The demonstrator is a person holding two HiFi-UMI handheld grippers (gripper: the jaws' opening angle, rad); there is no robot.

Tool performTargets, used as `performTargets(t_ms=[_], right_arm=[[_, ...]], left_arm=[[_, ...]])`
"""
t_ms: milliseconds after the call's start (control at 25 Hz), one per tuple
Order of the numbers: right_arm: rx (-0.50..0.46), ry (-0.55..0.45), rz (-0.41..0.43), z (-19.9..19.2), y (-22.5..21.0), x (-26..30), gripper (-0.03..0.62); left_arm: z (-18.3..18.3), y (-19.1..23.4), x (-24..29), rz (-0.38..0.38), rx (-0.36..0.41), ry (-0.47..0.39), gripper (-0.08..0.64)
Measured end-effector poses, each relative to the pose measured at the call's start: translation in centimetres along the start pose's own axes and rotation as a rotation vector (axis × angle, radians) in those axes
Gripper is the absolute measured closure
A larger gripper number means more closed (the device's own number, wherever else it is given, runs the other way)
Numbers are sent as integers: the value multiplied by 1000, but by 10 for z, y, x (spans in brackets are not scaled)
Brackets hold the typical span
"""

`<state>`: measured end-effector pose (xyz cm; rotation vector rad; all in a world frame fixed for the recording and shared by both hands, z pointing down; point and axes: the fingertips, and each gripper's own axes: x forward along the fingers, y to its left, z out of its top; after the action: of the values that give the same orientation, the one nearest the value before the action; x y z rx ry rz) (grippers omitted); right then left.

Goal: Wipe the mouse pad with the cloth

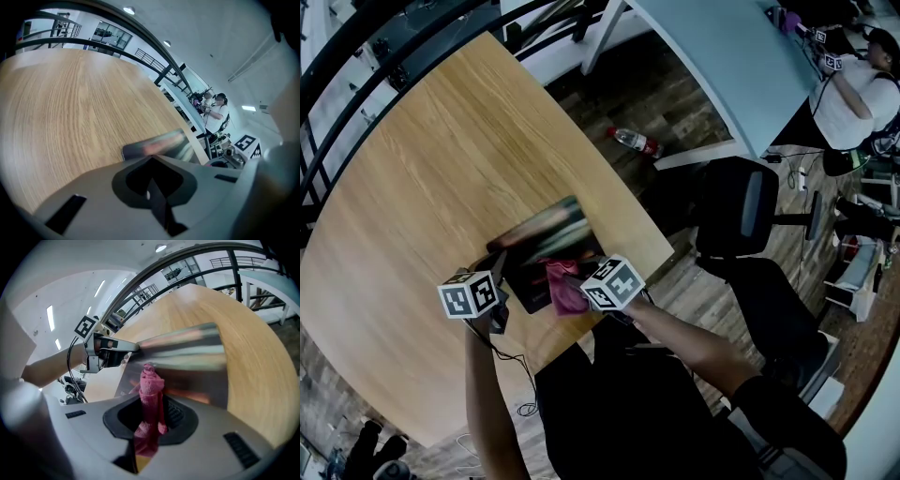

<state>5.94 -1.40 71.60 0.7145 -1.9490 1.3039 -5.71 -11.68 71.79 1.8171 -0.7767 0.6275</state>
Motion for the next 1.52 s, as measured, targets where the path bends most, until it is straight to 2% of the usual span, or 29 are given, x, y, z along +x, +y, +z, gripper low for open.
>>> performTargets(t_ms=[640, 1120, 1400, 1520], right_arm=[[141, -37, -69, -10, -58, -47, 518], [173, -68, -154, -20, -93, -74, 515], [159, -75, -232, -25, -110, -87, 515], [146, -133, -264, -19, -115, -103, 515]], left_arm=[[-1, 0, -1, 23, -38, -8, 538], [-2, 2, -4, 42, -101, -52, 538], [-2, 5, -2, 110, -93, -70, 538], [-3, 6, -3, 129, -120, -87, 538]])
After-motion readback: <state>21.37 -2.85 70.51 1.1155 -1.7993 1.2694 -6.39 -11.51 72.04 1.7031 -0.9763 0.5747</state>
